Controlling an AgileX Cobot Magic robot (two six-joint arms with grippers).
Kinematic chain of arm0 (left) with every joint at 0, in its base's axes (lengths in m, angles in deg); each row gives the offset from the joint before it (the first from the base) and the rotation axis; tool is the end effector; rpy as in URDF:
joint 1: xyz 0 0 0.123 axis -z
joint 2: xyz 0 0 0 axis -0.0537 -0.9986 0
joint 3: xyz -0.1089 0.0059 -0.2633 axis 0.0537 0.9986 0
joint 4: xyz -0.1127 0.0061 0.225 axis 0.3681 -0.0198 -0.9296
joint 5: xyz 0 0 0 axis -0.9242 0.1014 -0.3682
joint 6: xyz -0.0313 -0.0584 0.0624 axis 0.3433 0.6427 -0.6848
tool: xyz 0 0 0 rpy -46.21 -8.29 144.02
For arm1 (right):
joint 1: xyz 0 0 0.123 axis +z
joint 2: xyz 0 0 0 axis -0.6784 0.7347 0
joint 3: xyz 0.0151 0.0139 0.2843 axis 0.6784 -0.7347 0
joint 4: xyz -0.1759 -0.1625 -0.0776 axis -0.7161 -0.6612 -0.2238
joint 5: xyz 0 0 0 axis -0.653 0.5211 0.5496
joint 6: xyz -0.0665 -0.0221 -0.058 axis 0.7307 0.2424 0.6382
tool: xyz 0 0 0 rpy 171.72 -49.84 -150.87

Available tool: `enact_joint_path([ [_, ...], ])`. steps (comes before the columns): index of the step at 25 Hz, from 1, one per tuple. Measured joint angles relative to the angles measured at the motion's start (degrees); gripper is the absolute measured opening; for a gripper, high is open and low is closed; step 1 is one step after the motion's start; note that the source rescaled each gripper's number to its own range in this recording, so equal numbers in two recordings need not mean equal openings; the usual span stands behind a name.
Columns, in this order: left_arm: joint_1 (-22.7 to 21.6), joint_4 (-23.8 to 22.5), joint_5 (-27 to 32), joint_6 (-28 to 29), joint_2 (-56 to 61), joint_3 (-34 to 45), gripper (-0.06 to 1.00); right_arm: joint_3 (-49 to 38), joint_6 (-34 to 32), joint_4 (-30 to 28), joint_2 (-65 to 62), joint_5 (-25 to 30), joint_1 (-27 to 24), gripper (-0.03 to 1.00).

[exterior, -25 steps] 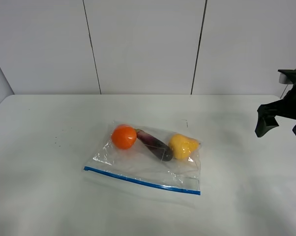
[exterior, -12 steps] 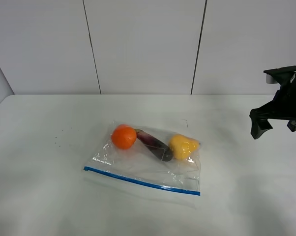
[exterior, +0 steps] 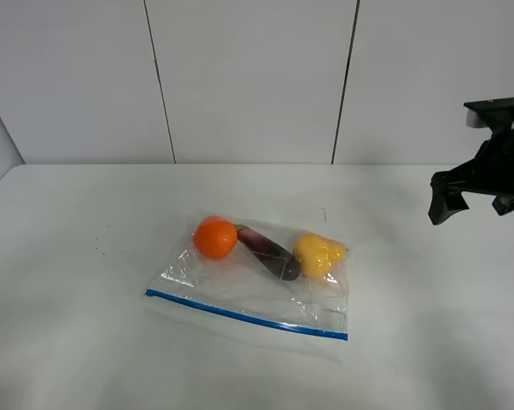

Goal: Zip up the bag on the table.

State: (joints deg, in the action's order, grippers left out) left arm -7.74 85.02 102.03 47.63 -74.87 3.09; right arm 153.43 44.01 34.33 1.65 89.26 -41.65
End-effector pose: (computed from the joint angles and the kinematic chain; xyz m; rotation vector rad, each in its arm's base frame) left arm -0.0053 0.0025 0.2755 -0.0739 2.0412 0.0998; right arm 0.3070 0.0057 0.2761 -0.1573 2.7930 -0.0181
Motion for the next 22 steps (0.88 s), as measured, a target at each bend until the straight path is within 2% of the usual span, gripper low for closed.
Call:
enact_joint_path([
  [5,0.0,0.0,0.0,0.0,0.0,0.0,1.00,-1.4,1.2,0.0,-7.0,-2.0,0.0,1.00],
  [8,0.0,0.0,0.0,0.0,0.0,0.0,1.00,-4.6,1.2,0.0,-13.1,-5.0,0.0,1.00],
  [16,0.0,0.0,0.0,0.0,0.0,0.0,1.00,-16.6,-0.8,0.0,-33.0,-12.4,0.0,1.00],
  [22,0.0,0.0,0.0,0.0,0.0,0.0,1.00,-26.0,-1.6,0.0,-50.1,-13.6,0.0,1.00],
])
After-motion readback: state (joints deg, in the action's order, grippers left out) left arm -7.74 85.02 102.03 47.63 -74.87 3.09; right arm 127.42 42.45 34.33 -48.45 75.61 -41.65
